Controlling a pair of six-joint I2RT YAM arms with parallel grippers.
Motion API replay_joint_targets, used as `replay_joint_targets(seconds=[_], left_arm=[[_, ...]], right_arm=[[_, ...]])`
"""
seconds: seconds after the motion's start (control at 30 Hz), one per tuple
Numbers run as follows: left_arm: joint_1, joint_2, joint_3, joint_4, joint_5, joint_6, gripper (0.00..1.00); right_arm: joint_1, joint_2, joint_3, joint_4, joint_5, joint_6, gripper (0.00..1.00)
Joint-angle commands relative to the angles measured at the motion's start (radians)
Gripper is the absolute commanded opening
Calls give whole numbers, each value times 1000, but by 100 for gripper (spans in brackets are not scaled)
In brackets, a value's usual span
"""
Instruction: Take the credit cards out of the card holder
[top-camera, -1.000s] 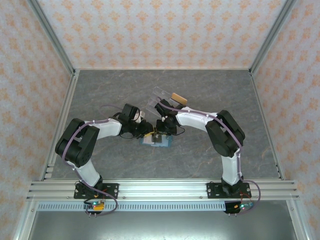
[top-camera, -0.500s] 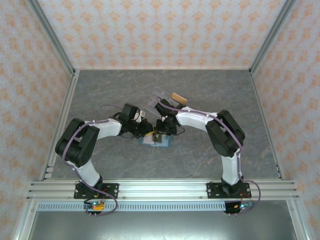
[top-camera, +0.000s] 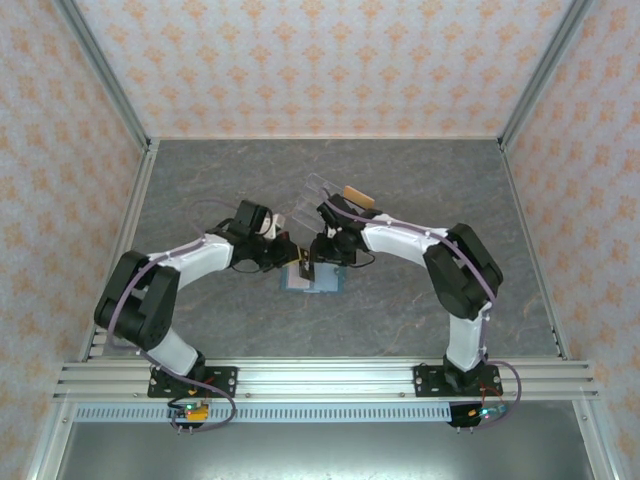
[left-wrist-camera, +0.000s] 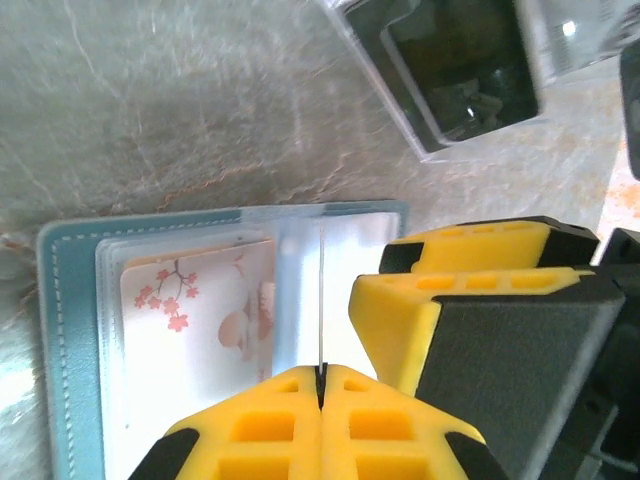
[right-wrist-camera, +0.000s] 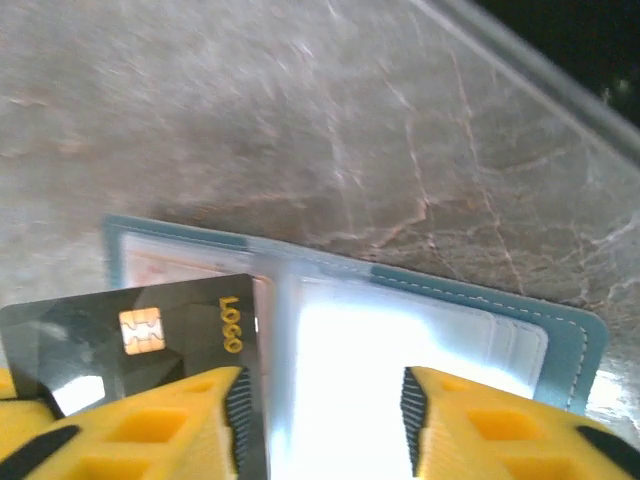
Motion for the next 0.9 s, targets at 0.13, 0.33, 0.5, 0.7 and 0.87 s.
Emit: replay_joint_targets(seconds=[0.13, 0.33, 0.5, 0.7, 0.87], left_arm=[[42, -151, 46, -132, -99, 49, 0], [42, -240, 23, 6, -104, -74, 0], [42, -280, -8, 179, -79, -206, 0], [44, -284, -26, 327, -42, -322, 0], [44, -276, -33, 389, -27, -371, 0]], right_arm=[[-39, -163, -33, 158, -53, -77, 65], [-118, -175, -48, 312, -245, -21, 73], [-178, -141, -65, 502, -449, 108, 76], [-204, -110, -85, 703, -592, 254, 76], [-204, -101, -95, 728, -634, 261, 73]])
